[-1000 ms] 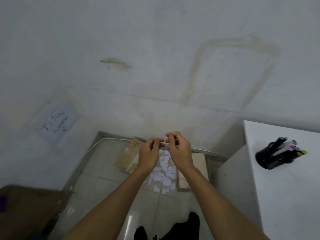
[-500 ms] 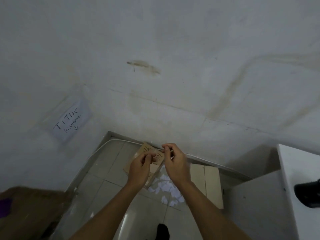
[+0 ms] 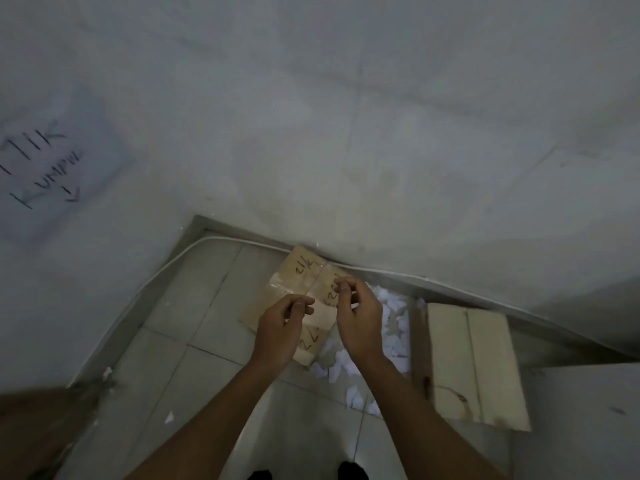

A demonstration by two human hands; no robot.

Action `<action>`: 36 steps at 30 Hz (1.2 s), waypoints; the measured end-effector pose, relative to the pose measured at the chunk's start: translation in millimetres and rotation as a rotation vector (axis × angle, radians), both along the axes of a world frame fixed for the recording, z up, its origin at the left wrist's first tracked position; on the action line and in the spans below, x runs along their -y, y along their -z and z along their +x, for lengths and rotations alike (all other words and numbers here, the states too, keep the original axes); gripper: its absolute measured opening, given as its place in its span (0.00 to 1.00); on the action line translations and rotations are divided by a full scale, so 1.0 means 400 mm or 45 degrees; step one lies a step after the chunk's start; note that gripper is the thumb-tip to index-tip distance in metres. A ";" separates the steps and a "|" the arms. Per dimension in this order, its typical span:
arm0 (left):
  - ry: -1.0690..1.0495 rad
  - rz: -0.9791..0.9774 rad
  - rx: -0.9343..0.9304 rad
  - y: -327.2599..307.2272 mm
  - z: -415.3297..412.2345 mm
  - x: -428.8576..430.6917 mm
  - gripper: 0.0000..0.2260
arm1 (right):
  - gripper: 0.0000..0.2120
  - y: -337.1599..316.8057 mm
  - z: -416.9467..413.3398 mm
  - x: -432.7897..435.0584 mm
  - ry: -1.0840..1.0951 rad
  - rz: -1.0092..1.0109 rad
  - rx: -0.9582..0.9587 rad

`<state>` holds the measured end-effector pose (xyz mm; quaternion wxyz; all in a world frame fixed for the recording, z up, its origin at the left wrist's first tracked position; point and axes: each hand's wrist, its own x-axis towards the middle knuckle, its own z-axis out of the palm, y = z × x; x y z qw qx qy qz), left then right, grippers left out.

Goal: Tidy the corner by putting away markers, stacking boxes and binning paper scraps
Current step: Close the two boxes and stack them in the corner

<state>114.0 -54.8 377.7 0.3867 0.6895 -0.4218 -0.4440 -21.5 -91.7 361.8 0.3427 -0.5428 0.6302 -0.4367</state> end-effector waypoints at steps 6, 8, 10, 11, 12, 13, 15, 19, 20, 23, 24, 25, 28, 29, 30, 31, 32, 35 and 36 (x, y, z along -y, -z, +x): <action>0.016 -0.068 0.108 0.321 0.052 0.076 0.11 | 0.07 0.357 0.021 0.030 -0.004 -0.022 -0.081; 0.007 -0.103 0.143 0.415 0.068 0.105 0.10 | 0.09 0.463 0.028 0.048 0.005 -0.014 -0.162; 0.022 -0.162 0.220 0.508 0.081 0.133 0.09 | 0.13 0.566 0.035 0.066 0.022 -0.025 -0.264; 0.031 -0.193 0.270 0.552 0.090 0.150 0.09 | 0.16 0.611 0.037 0.078 0.044 -0.010 -0.318; 0.038 -0.219 0.313 0.586 0.097 0.166 0.09 | 0.19 0.648 0.039 0.089 0.068 0.023 -0.366; 0.045 -0.244 0.376 0.623 0.104 0.179 0.09 | 0.23 0.688 0.042 0.100 0.082 0.059 -0.404; 0.062 -0.275 0.576 0.694 0.117 0.205 0.11 | 0.29 0.753 0.048 0.119 0.089 0.104 -0.452; 0.066 -0.025 1.049 0.795 0.136 0.246 0.26 | 0.35 0.821 0.064 0.139 0.102 0.191 -0.443; 0.061 0.053 1.115 0.812 0.143 0.250 0.29 | 0.36 0.829 0.070 0.135 0.105 0.185 -0.414; 0.019 0.171 1.182 0.850 0.172 0.248 0.33 | 0.40 0.849 0.079 0.116 0.113 0.115 -0.216; 0.001 0.199 1.169 0.857 0.184 0.246 0.34 | 0.41 0.852 0.079 0.109 0.130 0.122 -0.122; -0.015 0.225 1.150 0.860 0.191 0.245 0.35 | 0.42 0.856 0.078 0.102 0.155 0.136 -0.036; -0.026 0.255 1.114 0.858 0.198 0.247 0.36 | 0.47 0.863 0.075 0.087 0.189 0.184 0.125; -0.033 0.244 1.099 0.856 0.197 0.247 0.35 | 0.48 0.866 0.075 0.083 0.177 0.191 0.150; -0.049 0.230 1.081 0.854 0.196 0.248 0.34 | 0.49 0.869 0.076 0.080 0.158 0.203 0.163; -0.066 0.217 1.067 0.852 0.196 0.248 0.33 | 0.50 0.867 0.076 0.078 0.139 0.216 0.176; -0.076 0.210 1.056 0.852 0.197 0.246 0.33 | 0.51 0.865 0.076 0.076 0.125 0.225 0.189; -0.087 0.193 1.021 0.846 0.204 0.235 0.32 | 0.53 0.854 0.077 0.072 0.117 0.216 0.223; -0.096 0.187 1.010 0.840 0.209 0.230 0.32 | 0.53 0.848 0.080 0.070 0.121 0.204 0.224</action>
